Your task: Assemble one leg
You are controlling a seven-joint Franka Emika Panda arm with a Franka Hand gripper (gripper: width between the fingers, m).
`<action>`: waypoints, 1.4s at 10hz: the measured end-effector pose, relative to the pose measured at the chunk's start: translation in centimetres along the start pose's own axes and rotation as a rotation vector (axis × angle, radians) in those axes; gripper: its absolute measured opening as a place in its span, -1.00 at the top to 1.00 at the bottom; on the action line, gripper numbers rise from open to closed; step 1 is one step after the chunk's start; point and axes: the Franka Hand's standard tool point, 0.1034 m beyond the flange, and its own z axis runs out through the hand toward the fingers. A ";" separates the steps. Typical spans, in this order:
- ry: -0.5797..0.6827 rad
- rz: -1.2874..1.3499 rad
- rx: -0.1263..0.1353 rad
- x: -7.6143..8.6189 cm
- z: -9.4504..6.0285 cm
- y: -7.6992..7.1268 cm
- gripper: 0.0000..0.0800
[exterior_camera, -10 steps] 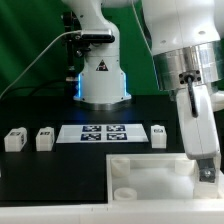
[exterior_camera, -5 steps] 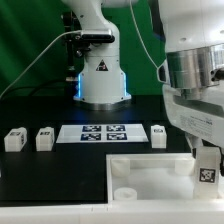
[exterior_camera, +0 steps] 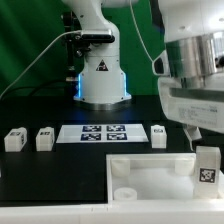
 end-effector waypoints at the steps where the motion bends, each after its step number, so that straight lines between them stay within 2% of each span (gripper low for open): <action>1: -0.003 -0.016 -0.009 -0.5 0.0 -0.1 -0.62; 14: -0.002 -0.013 -0.013 -0.3 0.3 0.1 -0.62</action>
Offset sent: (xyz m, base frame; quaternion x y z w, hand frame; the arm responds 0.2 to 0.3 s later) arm 0.0000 0.0000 0.0000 0.0000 0.0000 0.0000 1.0000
